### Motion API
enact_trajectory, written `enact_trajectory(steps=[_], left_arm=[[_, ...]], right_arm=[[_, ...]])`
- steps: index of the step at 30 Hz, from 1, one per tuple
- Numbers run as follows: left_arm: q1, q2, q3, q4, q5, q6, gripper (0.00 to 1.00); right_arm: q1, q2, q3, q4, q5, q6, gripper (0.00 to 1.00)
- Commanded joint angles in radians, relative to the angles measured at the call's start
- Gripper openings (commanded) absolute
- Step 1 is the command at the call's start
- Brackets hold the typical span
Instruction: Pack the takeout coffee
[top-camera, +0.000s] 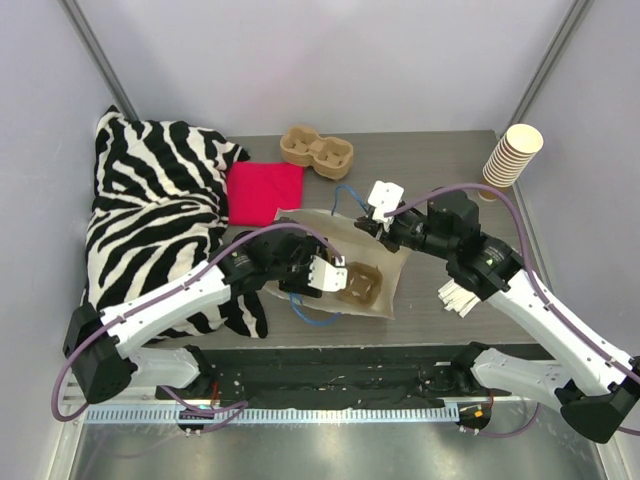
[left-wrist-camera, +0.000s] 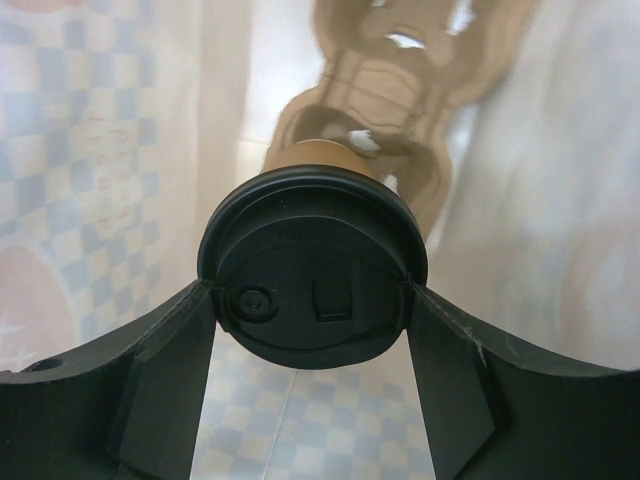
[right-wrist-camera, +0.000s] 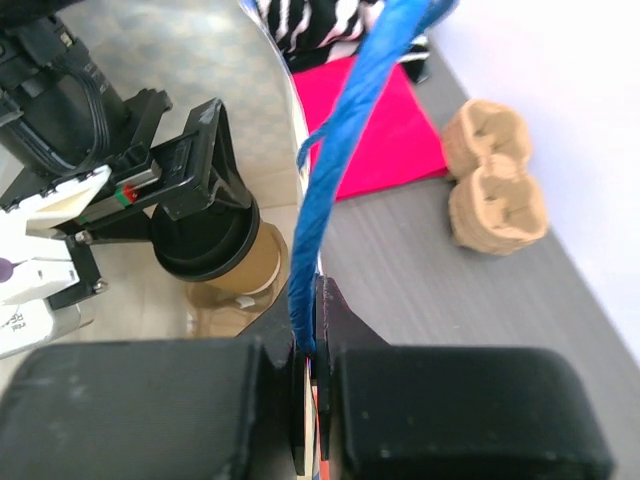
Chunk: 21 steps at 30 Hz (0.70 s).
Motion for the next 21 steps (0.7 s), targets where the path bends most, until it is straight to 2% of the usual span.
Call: enact_trajectory(steps=[1,8,16,21], left_arm=[[-0.008,-0.019,-0.013,0.119,-0.044,0.039,0.0],[-0.006,-0.007,-0.004,0.149,-0.066,0.033,0.0],[-0.006,0.052,0.047,0.169,-0.067,0.002,0.0],[-0.006,0.088,0.047,0.141,-0.055,0.016,0.0]], right_arm=[[0.009,-0.042,-0.009,0.115,0.037,-0.079,0.01],[0.01,-0.035,-0.014,0.115,0.036,-0.113,0.01],[0.009,-0.026,-0.012,0.112,0.013,-0.017,0.01],[0.01,-0.029,-0.014,0.115,0.02,-0.024,0.01]])
